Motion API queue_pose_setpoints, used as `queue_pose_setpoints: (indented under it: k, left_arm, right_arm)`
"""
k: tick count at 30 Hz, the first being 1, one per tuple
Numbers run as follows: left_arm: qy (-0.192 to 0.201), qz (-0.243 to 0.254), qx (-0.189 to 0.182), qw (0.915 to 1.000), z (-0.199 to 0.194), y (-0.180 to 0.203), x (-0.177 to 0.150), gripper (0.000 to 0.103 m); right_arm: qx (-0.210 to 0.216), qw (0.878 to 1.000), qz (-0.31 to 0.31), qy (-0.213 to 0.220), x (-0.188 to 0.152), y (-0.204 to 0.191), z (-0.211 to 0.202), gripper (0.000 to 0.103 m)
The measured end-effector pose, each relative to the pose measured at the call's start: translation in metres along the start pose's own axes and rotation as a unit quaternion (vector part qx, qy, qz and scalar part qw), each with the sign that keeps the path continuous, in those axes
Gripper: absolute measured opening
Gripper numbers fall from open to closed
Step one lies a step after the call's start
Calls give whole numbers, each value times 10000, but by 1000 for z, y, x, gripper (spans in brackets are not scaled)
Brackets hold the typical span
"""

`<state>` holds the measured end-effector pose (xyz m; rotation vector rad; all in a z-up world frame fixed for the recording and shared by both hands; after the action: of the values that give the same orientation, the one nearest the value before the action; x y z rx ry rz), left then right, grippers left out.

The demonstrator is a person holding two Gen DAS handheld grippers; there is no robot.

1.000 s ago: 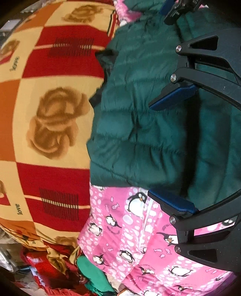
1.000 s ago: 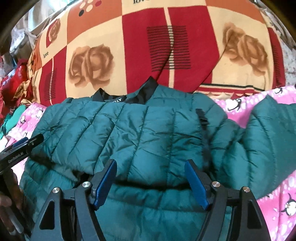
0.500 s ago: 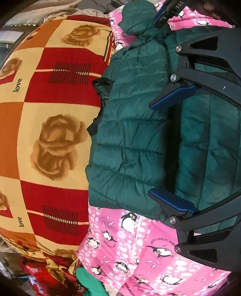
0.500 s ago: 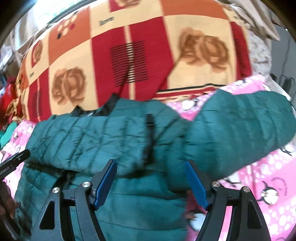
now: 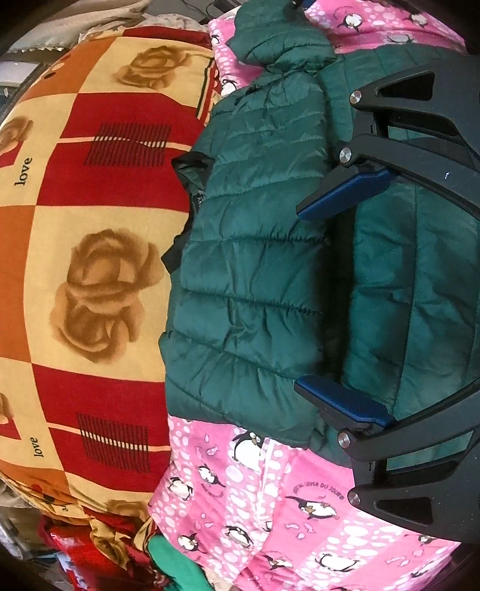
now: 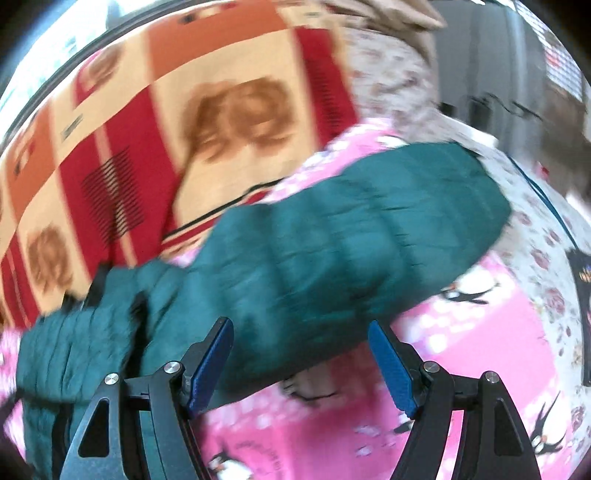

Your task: Fold large clothes

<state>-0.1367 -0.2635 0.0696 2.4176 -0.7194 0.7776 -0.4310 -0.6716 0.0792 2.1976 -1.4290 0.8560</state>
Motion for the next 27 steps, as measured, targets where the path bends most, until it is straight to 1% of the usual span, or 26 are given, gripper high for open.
queue_pose_setpoints:
  k: [3, 6, 9, 13, 18, 20, 21, 22, 24, 27]
  left_arm:
    - [-29, -25, 14, 10000, 4, -3, -1, 86]
    - [-63, -46, 25, 10000, 9, -4, -1, 86]
    - [-93, -39, 50, 9999, 14, -5, 0, 86]
    - [-123, -31, 98, 9999, 19, -8, 1, 86]
    - [-143, 4, 141, 9998, 23, -8, 2, 86]
    - [-151, 17, 145, 9998, 23, -8, 2, 86]
    - [-153, 23, 148, 9998, 23, -8, 2, 86]
    - [-152, 25, 151, 9998, 23, -9, 2, 86]
    - [-141, 2, 149, 9998, 22, -10, 2, 86]
    - [-123, -59, 127, 9998, 20, -11, 3, 86]
  right_arm:
    - [-76, 9987, 490, -75, 15, 29, 13, 73]
    - [-161, 9950, 970, -152, 26, 53, 28, 74]
    - [-76, 9909, 1327, -187, 35, 68, 47, 74]
    - [-113, 9903, 1382, -101, 51, 68, 62, 81]
    - [-41, 9878, 1553, 69, 65, 73, 76, 80]
    - [0, 9873, 1584, 145, 67, 76, 75, 64]
    - [84, 9873, 1577, 173, 67, 77, 72, 50]
    - [254, 9874, 1545, 215, 67, 76, 67, 36]
    - [474, 9884, 1420, 254, 66, 71, 57, 21]
    - [805, 9888, 1193, 401, 63, 58, 35, 19]
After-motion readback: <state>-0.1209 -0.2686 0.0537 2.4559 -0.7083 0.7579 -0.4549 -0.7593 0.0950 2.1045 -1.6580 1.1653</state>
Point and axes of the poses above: each gripper's, at about its wrist camera, not at the fingertips, and z roughly the way its jaws point, y to its right, x to its top, the point moved 3 cm from there along z, roughly the way its jaws point, and after that the axes turned 14 degrees about -x, right-handed, at the moved point
